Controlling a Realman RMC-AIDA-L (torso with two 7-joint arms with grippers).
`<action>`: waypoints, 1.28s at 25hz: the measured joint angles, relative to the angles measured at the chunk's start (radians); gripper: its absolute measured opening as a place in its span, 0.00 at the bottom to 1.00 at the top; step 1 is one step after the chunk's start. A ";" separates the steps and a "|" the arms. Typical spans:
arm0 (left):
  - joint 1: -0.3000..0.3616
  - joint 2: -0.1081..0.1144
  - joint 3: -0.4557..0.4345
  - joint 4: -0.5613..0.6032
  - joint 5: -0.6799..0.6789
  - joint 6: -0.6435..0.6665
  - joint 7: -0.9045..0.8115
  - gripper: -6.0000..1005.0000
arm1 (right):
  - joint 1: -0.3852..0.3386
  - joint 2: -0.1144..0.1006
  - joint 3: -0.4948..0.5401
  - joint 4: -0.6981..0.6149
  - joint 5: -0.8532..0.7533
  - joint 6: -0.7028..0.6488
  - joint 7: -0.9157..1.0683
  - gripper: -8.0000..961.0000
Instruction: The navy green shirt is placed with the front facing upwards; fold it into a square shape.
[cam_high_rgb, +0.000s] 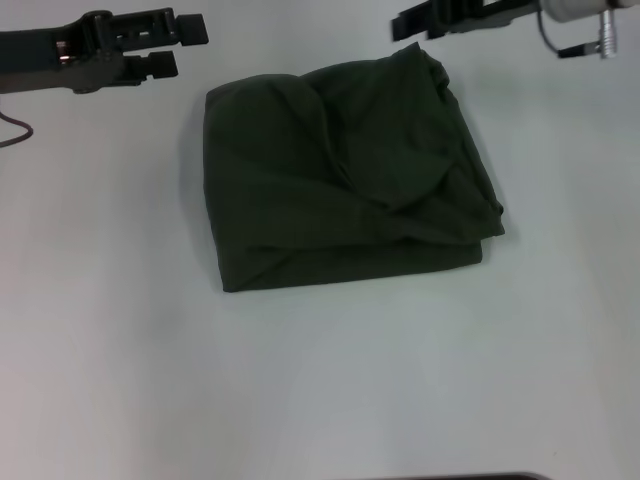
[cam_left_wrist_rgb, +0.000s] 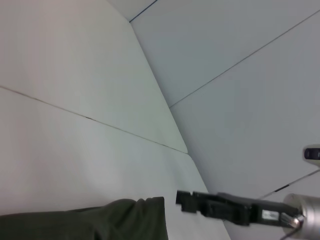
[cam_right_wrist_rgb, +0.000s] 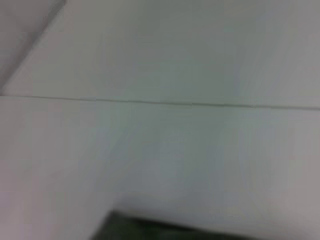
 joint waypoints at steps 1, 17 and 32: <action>0.000 0.000 -0.002 0.000 0.000 0.000 0.000 0.87 | 0.000 0.000 0.000 0.000 0.000 0.000 0.000 0.57; 0.009 0.019 -0.021 0.000 -0.026 0.036 -0.005 0.87 | 0.184 0.000 -0.115 -0.045 -0.256 -0.492 0.056 0.58; 0.010 0.015 -0.035 0.000 -0.026 0.040 0.001 0.87 | 0.176 0.030 -0.369 -0.035 -0.215 -0.334 0.082 0.58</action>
